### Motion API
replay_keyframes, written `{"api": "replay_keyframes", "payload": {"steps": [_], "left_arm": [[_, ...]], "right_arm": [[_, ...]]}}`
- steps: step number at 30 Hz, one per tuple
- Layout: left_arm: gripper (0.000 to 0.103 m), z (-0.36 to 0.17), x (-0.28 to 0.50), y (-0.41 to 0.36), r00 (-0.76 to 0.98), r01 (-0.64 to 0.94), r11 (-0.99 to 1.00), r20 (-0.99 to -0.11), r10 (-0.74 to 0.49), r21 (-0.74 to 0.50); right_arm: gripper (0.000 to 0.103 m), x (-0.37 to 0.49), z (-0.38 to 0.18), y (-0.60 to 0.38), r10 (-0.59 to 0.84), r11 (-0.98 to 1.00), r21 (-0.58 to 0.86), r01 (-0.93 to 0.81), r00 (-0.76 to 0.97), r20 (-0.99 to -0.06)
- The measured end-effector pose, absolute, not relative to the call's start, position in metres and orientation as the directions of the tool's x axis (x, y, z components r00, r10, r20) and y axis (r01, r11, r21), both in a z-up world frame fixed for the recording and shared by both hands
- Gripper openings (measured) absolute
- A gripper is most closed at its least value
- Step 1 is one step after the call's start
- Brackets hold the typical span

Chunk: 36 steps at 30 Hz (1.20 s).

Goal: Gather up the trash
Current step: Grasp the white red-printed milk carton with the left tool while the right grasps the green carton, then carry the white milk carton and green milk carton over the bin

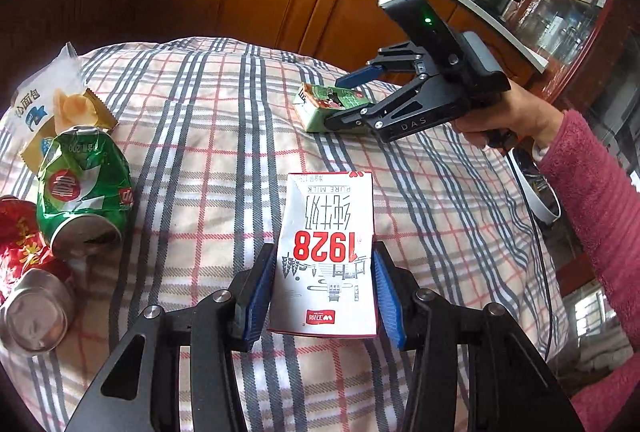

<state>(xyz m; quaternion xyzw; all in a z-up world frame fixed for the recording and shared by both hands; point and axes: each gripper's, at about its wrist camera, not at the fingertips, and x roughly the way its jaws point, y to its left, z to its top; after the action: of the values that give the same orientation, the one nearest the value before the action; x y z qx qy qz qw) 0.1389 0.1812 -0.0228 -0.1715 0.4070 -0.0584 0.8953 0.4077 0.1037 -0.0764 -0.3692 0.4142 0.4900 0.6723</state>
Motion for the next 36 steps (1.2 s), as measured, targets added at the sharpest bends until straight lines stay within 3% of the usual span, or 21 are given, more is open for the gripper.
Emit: {"api": "replay_keyframes", "payload": {"steps": [1, 4, 12, 17, 26, 36], "left_arm": [[0.046, -0.022, 0.139, 0.181, 0.666, -0.039, 0.934, -0.706, -0.241, -0.355], [0.046, -0.017, 0.142, 0.178, 0.678, -0.041, 0.929, -0.693, -0.244, -0.367], [0.046, -0.009, 0.159, 0.133, 0.697, 0.008, 0.928, -0.664, -0.272, -0.373], [0.046, -0.003, 0.175, 0.086, 0.699, 0.093, 0.927, -0.64, -0.32, -0.363], [0.046, -0.006, 0.202, 0.011, 0.644, 0.183, 0.923, -0.668, -0.373, -0.339], [0.046, 0.005, 0.221, -0.04, 0.624, 0.26, 0.913, -0.667, -0.407, -0.314]], "right_arm": [[0.059, 0.408, -0.074, 0.098, 0.374, 0.283, -0.077, -0.956, 0.184, -0.909], [0.052, 0.405, -0.061, 0.07, 0.442, 0.413, 0.0, -0.911, 0.201, -0.874], [0.049, 0.362, -0.038, -0.054, 0.597, 0.712, 0.349, -0.61, 0.264, -0.758], [0.047, 0.311, -0.037, -0.139, 0.655, 0.753, 0.526, -0.396, 0.371, -0.658], [0.046, 0.238, -0.037, -0.232, 0.576, 0.783, 0.602, -0.159, 0.553, -0.603], [0.045, 0.206, -0.038, -0.28, 0.503, 0.786, 0.615, -0.066, 0.645, -0.575]]}}
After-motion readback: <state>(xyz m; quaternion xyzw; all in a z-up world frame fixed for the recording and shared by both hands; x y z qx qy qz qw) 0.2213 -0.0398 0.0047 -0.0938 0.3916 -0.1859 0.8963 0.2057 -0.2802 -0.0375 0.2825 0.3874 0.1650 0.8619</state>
